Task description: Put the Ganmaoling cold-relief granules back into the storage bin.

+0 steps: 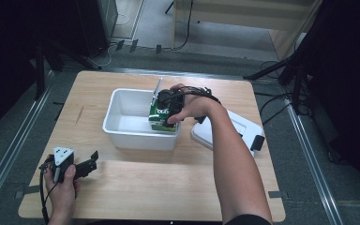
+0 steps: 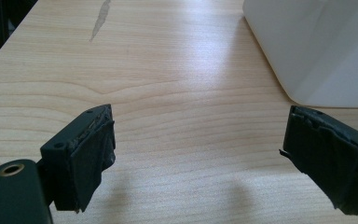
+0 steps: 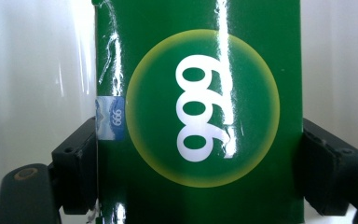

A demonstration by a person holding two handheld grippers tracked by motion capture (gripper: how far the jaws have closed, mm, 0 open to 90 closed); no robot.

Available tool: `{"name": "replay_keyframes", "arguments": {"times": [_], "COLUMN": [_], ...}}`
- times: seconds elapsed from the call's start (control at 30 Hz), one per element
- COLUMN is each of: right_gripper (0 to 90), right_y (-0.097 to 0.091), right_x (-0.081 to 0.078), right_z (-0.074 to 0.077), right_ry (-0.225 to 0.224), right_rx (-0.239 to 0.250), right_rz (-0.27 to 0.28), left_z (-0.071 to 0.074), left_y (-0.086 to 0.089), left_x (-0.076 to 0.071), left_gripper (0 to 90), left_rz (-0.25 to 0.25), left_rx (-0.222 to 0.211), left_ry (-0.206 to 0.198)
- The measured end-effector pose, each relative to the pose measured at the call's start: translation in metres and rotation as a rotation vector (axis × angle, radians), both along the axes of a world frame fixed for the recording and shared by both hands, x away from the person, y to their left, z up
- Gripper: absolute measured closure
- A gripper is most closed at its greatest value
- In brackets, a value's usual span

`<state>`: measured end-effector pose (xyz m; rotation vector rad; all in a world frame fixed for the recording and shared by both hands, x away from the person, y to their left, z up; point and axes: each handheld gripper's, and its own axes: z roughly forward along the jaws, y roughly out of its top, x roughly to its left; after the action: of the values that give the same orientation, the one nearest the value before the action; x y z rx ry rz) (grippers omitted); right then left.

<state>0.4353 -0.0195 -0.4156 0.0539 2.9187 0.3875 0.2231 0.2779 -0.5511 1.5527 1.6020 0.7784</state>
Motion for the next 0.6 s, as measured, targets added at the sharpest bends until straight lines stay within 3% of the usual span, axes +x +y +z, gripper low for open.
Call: {"name": "replay_keyframes", "arguments": {"times": [0.6], "right_gripper": [14.9], "right_y": [0.002], "right_x": [0.002], "right_z": [-0.013], "right_ry": [0.026], "right_rx": [-0.051], "right_rz": [0.016], "left_z": [0.0], "left_y": [0.0], "left_x": [0.0], "left_gripper": [9.7], "left_rz": [-0.001], "left_rx": [0.004], "left_ry": [0.002]}}
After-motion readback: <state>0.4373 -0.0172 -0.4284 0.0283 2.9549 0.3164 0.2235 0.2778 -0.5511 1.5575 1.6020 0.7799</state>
